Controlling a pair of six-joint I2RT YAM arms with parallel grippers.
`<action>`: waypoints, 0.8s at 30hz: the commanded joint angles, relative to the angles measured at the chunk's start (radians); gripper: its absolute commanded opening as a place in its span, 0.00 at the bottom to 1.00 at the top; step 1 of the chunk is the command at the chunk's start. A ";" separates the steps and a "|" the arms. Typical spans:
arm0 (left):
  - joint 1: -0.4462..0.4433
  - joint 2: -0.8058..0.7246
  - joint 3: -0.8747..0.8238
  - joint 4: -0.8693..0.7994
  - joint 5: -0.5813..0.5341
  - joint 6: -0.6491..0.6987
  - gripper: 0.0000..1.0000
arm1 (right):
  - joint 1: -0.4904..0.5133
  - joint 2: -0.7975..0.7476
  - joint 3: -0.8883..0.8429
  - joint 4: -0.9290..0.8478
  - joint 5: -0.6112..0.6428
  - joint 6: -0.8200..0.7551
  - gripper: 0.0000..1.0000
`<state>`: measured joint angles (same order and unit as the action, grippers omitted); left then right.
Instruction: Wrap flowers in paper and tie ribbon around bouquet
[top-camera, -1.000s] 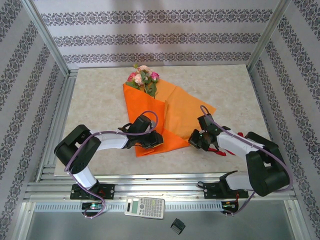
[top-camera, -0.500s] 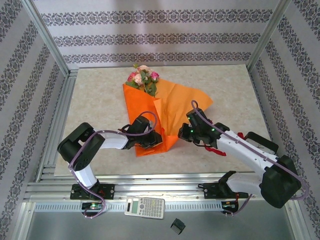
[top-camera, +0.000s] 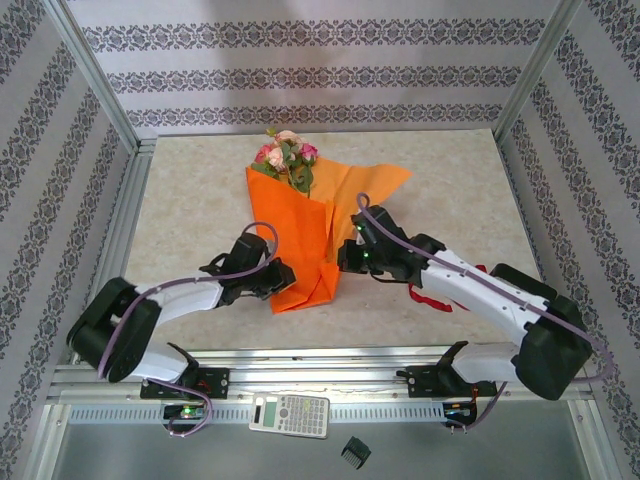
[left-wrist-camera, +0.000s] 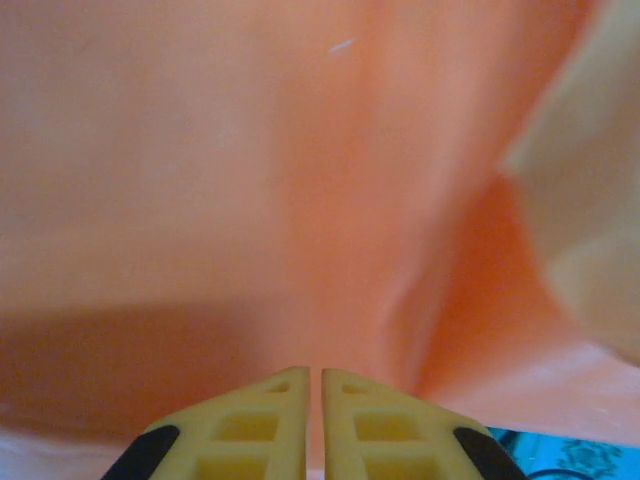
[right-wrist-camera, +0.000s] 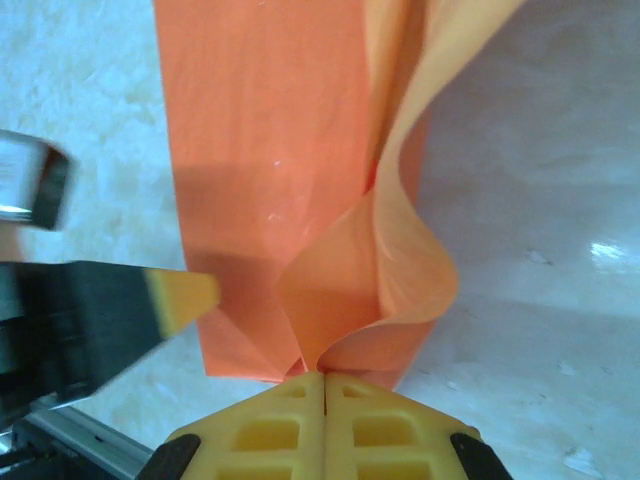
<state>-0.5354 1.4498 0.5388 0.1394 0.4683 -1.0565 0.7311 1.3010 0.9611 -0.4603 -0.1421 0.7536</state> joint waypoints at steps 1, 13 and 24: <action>0.003 0.054 -0.015 0.095 0.015 -0.014 0.09 | 0.043 0.042 0.061 0.030 -0.016 -0.083 0.00; 0.000 0.107 -0.079 0.324 -0.038 -0.091 0.09 | 0.149 0.282 0.157 0.236 -0.210 -0.134 0.00; 0.005 -0.464 -0.090 -0.126 -0.338 -0.123 0.23 | 0.149 0.401 0.110 0.342 -0.282 -0.082 0.00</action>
<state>-0.5316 1.1519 0.3969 0.1993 0.2573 -1.1641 0.8742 1.6676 1.0924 -0.1310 -0.3988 0.6582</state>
